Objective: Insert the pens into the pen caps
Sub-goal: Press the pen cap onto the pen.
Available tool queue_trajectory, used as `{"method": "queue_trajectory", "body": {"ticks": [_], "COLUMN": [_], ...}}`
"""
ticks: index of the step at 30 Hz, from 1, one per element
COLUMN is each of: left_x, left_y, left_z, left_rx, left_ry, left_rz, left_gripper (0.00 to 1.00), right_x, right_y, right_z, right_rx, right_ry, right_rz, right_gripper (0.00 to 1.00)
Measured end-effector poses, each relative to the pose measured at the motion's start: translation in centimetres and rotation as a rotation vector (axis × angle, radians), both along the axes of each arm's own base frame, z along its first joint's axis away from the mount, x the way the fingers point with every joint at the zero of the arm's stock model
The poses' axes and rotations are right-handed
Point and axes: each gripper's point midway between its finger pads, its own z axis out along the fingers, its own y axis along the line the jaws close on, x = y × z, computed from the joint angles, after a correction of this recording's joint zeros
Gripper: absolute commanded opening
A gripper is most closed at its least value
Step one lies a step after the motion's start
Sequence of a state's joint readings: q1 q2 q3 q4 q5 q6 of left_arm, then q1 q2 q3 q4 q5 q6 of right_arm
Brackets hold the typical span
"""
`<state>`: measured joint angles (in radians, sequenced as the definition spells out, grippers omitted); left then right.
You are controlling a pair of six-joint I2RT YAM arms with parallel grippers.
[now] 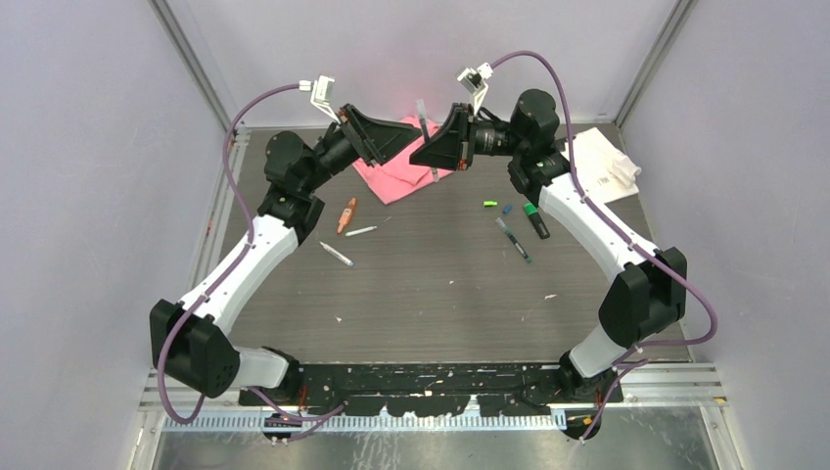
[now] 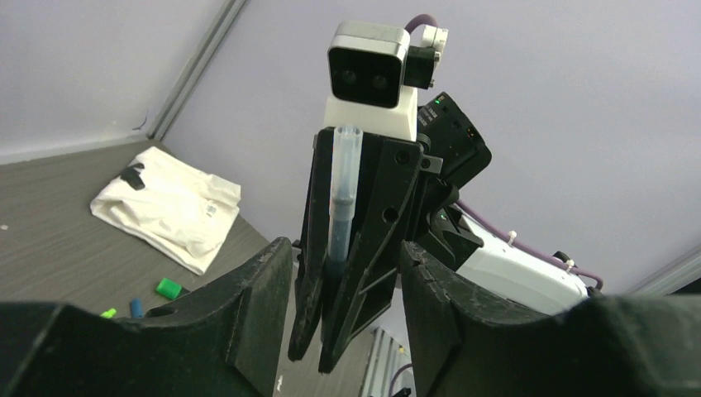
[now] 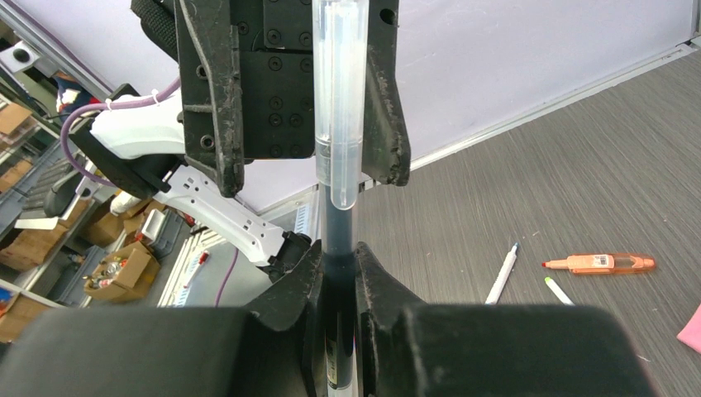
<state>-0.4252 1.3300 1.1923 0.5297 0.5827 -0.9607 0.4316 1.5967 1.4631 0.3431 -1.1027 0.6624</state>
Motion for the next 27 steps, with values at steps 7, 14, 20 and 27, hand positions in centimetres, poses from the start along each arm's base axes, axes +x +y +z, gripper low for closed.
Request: {"method": "queue_trajectory", "body": {"ticks": [7, 14, 20, 27], "left_x": [0.2, -0.3, 0.2, 0.3], "left_y": [-1.3, -2.4, -2.7, -2.6], "left_z": [-0.8, -0.9, -1.2, -1.1], "left_rx": [0.014, 0.024, 0.035, 0.034], "left_ry": [0.009, -0.009, -0.023, -0.031], "left_rz": [-0.035, -0.056, -0.056, -0.046], "left_gripper": [0.47, 0.18, 0.01, 0.01], "right_x": [0.0, -0.1, -0.1, -0.1], "right_y": [0.0, 0.0, -0.1, -0.1], "right_z": [0.0, 0.0, 0.1, 0.1], "right_rx": [0.0, 0.0, 0.001, 0.001], "right_ry": [0.006, 0.014, 0.021, 0.024], "right_rz": [0.0, 0.002, 0.008, 0.005], "right_gripper": [0.01, 0.01, 0.01, 0.33]}}
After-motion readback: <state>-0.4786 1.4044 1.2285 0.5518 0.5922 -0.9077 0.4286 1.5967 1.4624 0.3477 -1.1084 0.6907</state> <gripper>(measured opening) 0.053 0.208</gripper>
